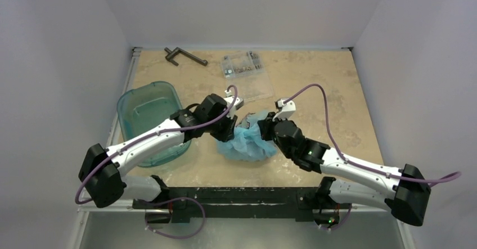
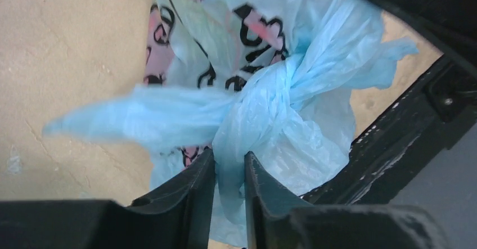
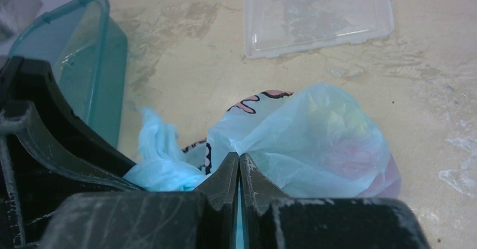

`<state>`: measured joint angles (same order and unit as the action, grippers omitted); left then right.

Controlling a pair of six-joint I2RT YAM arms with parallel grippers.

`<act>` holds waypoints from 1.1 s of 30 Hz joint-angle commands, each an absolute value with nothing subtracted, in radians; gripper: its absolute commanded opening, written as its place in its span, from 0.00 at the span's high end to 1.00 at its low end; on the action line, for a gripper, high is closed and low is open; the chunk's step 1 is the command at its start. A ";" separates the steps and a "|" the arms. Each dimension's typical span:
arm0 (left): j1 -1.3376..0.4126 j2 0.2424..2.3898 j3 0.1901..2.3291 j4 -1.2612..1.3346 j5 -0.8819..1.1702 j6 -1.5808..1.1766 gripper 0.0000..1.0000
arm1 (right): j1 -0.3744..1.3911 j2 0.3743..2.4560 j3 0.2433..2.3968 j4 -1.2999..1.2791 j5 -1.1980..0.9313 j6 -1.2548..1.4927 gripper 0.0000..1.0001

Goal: Take the fake fruits out of the plastic bag

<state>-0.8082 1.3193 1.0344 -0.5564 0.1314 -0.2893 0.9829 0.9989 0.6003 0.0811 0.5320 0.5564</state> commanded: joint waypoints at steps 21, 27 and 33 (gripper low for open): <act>-0.813 1.057 0.776 -0.317 0.174 -0.430 1.00 | 0.982 0.938 0.750 -0.282 0.128 0.690 0.33; -0.813 1.062 0.786 -0.313 0.187 -0.440 1.00 | 0.982 1.051 0.742 -0.217 0.210 0.834 0.26; -0.812 1.068 0.784 -0.301 0.214 -0.458 1.00 | 0.982 1.114 0.735 -0.112 0.289 0.916 0.30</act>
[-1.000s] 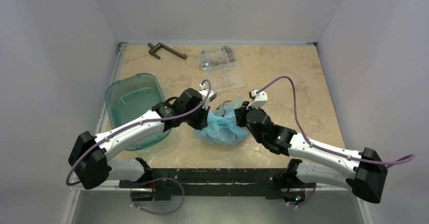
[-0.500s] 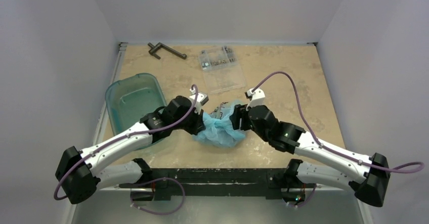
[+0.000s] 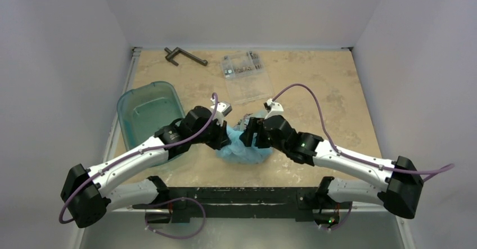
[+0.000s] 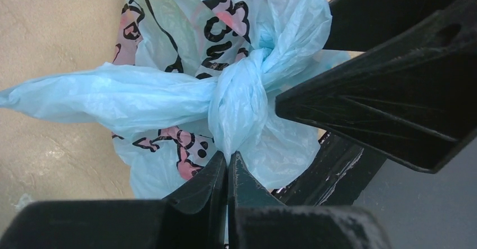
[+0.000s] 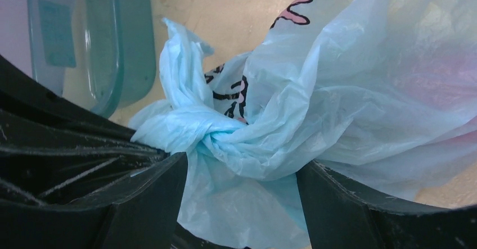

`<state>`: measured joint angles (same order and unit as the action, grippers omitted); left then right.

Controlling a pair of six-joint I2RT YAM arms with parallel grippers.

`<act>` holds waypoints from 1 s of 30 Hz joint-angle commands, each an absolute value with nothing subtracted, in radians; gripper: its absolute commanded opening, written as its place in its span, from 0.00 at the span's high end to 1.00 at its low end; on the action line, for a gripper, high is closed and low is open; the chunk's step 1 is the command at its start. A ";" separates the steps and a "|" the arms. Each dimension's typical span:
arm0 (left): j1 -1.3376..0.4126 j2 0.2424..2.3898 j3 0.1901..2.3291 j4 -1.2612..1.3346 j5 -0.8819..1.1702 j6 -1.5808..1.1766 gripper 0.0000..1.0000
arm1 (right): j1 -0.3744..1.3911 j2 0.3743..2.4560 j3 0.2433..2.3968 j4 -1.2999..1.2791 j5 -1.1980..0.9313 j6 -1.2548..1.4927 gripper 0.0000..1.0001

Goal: Take the fake fruits out of the plastic bag

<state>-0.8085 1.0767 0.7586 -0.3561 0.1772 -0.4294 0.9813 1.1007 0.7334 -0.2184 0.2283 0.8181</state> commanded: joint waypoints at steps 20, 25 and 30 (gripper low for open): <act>-0.814 1.060 0.753 -0.302 0.210 -0.465 1.00 | 0.982 1.129 0.764 -0.209 0.620 0.842 1.00; -0.813 1.046 0.739 -0.333 0.157 -0.468 1.00 | 0.979 1.038 0.753 -0.280 0.758 0.809 1.00; -0.812 1.030 0.730 -0.353 0.119 -0.470 1.00 | 0.923 0.938 0.733 -0.358 0.847 0.764 1.00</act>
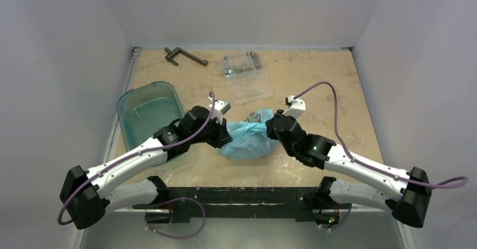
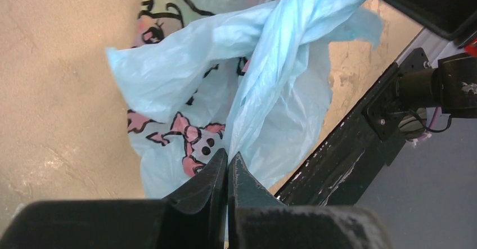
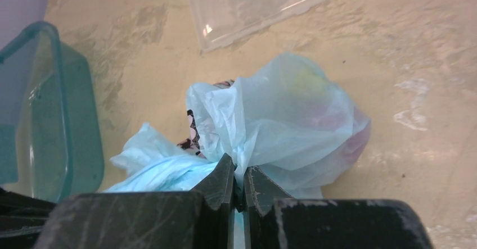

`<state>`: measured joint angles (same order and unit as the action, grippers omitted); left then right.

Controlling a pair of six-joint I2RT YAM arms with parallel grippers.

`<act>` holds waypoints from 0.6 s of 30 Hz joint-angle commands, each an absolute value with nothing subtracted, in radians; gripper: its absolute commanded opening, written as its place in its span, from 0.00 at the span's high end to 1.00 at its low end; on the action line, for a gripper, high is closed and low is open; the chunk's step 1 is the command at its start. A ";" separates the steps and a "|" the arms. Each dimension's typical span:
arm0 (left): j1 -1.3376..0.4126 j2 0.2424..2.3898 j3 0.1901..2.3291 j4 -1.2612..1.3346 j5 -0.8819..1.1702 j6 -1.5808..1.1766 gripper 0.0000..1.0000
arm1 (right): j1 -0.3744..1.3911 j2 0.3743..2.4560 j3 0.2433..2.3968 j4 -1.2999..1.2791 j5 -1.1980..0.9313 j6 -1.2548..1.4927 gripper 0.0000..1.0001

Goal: Take the fake fruits out of the plastic bag

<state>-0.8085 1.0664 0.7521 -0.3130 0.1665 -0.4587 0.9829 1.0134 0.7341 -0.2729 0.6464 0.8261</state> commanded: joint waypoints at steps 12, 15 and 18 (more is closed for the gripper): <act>-0.812 1.041 0.840 -0.382 0.241 -0.421 0.64 | 0.749 0.764 0.653 -0.310 0.551 0.562 1.00; -0.812 1.074 0.923 -0.399 0.298 -0.393 0.43 | 0.749 0.767 0.646 -0.301 0.489 0.544 1.00; -0.813 1.120 1.007 -0.416 0.324 -0.370 0.31 | 0.749 0.768 0.645 -0.299 0.453 0.536 1.00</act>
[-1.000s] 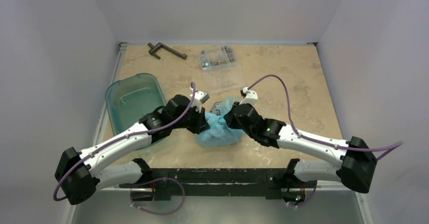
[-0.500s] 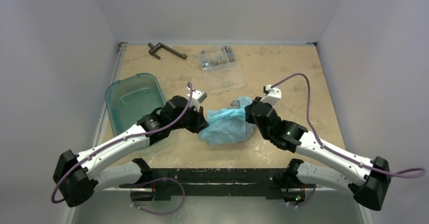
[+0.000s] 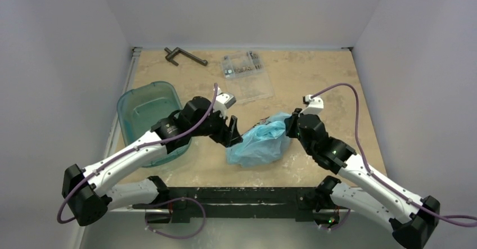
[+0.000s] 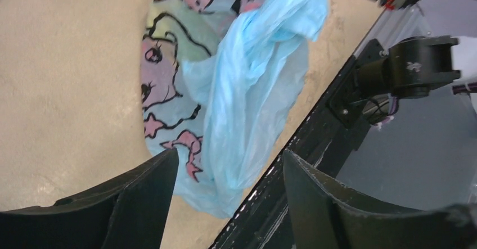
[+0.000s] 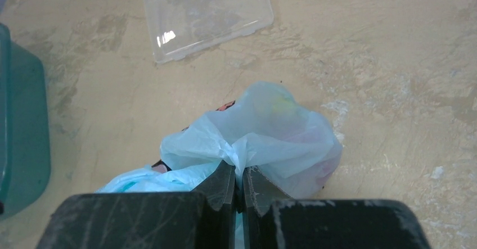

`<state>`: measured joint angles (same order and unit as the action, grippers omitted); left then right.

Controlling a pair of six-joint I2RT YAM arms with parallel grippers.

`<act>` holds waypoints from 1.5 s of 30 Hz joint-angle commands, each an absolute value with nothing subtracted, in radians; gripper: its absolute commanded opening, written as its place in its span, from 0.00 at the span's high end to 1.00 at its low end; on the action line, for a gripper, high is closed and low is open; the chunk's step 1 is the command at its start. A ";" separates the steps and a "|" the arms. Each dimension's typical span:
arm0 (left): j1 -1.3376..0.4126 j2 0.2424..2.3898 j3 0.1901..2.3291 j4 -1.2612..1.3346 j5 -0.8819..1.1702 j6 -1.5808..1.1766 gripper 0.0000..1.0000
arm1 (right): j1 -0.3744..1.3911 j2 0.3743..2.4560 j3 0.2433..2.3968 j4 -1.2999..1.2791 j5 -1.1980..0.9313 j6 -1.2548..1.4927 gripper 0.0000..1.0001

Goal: Take the fake fruits out of the plastic bag

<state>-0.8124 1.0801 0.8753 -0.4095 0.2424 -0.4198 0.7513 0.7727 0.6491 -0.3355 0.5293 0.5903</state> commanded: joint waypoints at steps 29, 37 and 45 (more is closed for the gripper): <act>-0.819 1.424 1.194 -0.501 0.091 -0.401 1.00 | 0.748 0.648 0.658 -0.445 0.632 0.673 1.00; -0.812 1.208 0.968 -0.367 0.085 -0.460 1.00 | 0.748 0.629 0.666 -0.504 0.691 0.685 0.98; -0.811 1.201 0.947 -0.320 0.208 -0.506 1.00 | 0.748 0.671 0.766 -0.436 0.436 0.471 0.55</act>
